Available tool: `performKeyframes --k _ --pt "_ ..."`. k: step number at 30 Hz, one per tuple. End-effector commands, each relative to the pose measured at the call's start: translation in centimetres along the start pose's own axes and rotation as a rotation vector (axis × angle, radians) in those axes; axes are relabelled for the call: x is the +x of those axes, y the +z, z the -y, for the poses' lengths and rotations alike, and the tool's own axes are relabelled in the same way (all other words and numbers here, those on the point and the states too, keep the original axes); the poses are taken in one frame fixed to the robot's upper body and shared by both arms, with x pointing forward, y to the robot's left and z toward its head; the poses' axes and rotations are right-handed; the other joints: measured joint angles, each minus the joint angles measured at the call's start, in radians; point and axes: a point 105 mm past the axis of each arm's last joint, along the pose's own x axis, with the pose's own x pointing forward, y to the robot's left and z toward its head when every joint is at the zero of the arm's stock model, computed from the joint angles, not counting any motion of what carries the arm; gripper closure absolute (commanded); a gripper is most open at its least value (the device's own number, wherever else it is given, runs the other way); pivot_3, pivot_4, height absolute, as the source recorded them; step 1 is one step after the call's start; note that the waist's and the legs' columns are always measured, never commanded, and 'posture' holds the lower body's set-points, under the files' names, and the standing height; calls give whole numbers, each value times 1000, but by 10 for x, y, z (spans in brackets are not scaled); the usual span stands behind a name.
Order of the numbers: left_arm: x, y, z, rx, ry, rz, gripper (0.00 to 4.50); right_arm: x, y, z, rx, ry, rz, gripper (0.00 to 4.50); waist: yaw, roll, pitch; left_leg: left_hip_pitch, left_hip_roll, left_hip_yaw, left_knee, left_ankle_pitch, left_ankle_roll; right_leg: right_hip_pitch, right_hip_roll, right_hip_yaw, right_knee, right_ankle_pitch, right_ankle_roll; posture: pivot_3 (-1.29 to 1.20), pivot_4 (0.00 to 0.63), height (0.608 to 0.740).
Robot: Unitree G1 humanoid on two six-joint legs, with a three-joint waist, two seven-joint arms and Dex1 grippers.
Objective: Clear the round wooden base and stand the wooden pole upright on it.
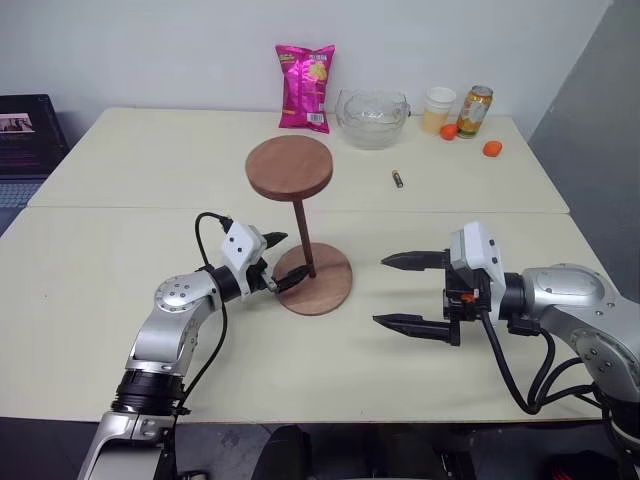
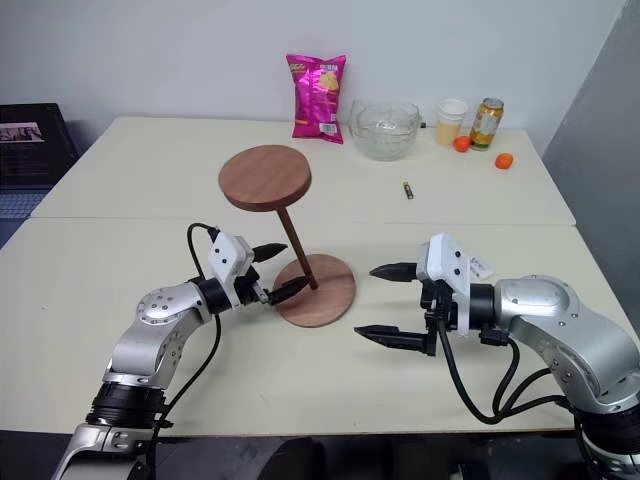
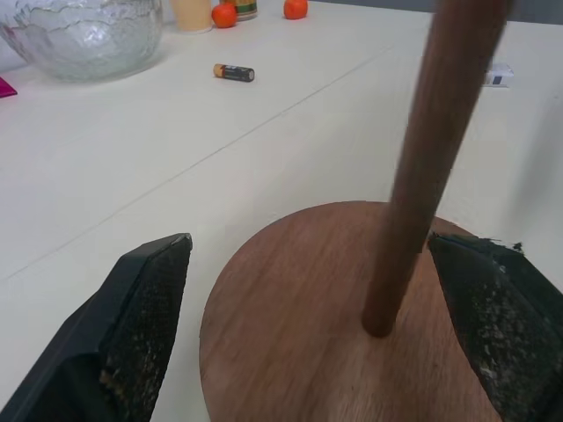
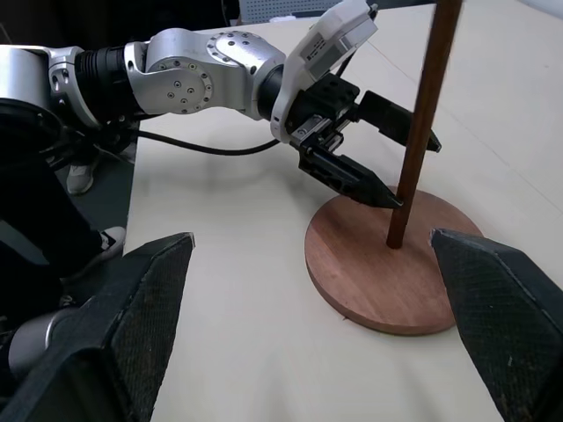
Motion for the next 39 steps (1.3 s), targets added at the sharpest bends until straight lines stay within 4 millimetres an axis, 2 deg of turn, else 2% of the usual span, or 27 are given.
performKeyframes --k 1,9,15,20,24,28,39 --pt "-4 10 1 54 -22 17 29 -2 8 0 -43 0 20 0 0 0 0 0 0 0 0 0 0 0 0 0 0 0 0 0 150 740" --pt "-13 9 8 102 -125 -6 29 -3 7 -1 -46 8 8 0 0 0 0 0 0 0 0 0 0 0 0 0 0 0 0 0 150 740" --pt "-17 18 5 128 -156 -19 29 -4 6 -1 -48 5 5 0 1 0 0 0 0 0 0 0 0 0 0 0 0 0 0 0 150 740" --pt "-27 34 0 148 -177 -59 29 -6 4 0 -47 0 0 0 -1 0 1 0 0 0 0 0 0 0 0 0 0 0 0 0 150 740" --pt "-40 48 -5 134 -172 -105 29 -8 0 0 -41 -8 -14 0 -1 0 1 0 0 0 0 0 0 0 0 0 0 0 0 0 150 740" --pt "-62 59 -13 186 -146 -204 29 -12 -3 3 -33 -17 -29 0 -3 -2 4 0 0 0 0 0 0 -1 0 0 0 0 0 0 150 740" --pt "-109 67 -33 212 -22 -294 29 -29 -5 25 -58 -65 -32 0 0 0 6 0 0 0 0 0 0 -1 0 0 0 0 0 0 150 740"
